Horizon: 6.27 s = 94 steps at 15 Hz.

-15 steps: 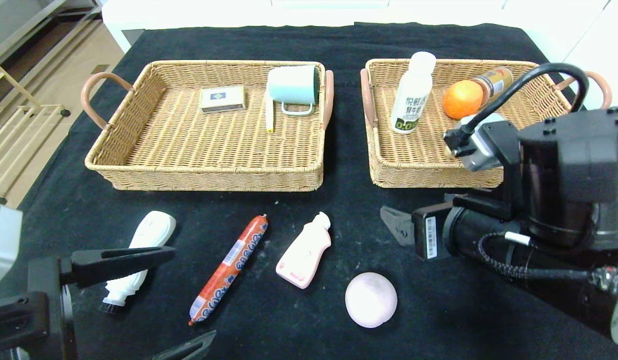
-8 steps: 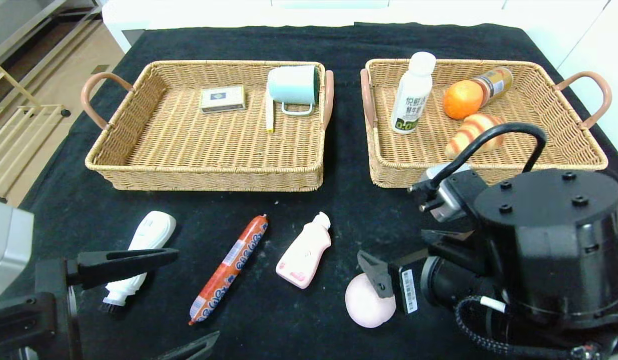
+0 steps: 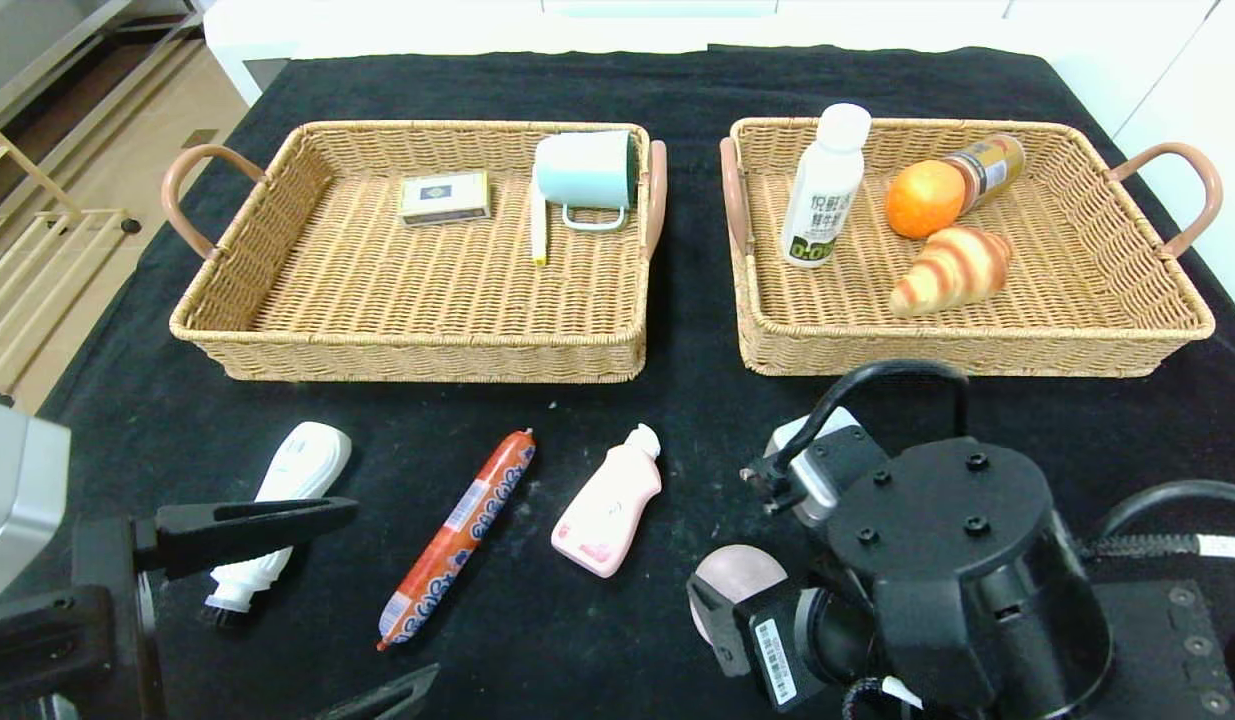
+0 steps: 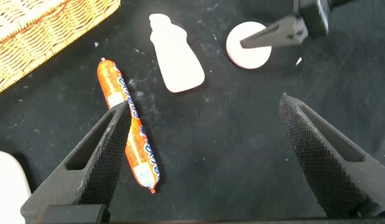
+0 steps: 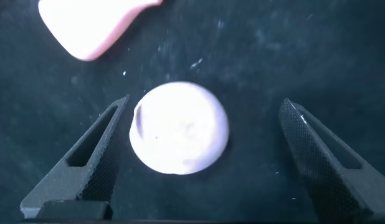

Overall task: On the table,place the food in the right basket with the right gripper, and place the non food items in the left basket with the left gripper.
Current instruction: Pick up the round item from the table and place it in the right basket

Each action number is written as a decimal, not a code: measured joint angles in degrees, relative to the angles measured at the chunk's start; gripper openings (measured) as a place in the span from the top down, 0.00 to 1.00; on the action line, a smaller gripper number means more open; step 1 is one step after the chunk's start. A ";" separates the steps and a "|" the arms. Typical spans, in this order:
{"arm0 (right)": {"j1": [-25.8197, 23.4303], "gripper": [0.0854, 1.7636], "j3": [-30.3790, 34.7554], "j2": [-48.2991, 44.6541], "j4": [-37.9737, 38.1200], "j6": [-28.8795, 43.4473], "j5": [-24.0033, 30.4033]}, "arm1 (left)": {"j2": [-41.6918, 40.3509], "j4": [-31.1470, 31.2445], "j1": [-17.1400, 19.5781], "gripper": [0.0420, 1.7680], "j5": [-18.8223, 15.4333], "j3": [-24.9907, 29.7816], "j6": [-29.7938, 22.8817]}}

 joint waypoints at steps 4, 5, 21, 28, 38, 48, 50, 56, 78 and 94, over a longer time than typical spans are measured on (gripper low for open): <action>1.27 0.04 -0.20 1.51 -0.02 0.40 0.02 | 0.00 0.00 0.00 0.03 -0.02 0.00 0.00; 1.30 0.04 -0.20 1.88 -0.02 0.46 0.02 | 0.00 -0.02 0.00 0.03 -0.02 0.00 0.00; 1.38 0.53 -0.90 6.39 -0.09 1.18 -0.24 | -0.22 -0.09 0.00 0.03 0.00 -0.02 0.00; 1.30 0.95 -1.34 6.95 -0.11 1.10 -1.23 | -0.28 -0.09 0.00 0.03 -0.02 -0.02 0.02; 1.30 0.95 -1.49 7.08 -0.07 1.07 -1.46 | -0.33 -0.06 0.00 0.03 0.00 -0.02 0.00; -0.82 0.95 -2.26 1.62 3.40 -0.23 -1.62 | -0.34 -0.09 0.00 0.03 0.13 -0.09 0.33; -4.21 0.95 -2.72 -0.26 3.51 -1.69 -1.62 | -0.37 -0.15 0.06 0.03 0.17 -0.09 0.69; -14.67 0.95 -4.11 -5.92 3.34 -7.78 -1.51 | -0.17 -0.35 0.09 0.03 0.26 0.02 0.52; -43.90 0.95 -24.26 -0.48 2.93 -12.24 3.73 | -0.34 -2.10 0.72 0.03 2.93 -0.30 -0.16; -47.71 0.34 -25.05 2.43 3.40 -12.19 4.77 | -0.04 -1.99 0.69 0.03 2.89 -0.02 -0.11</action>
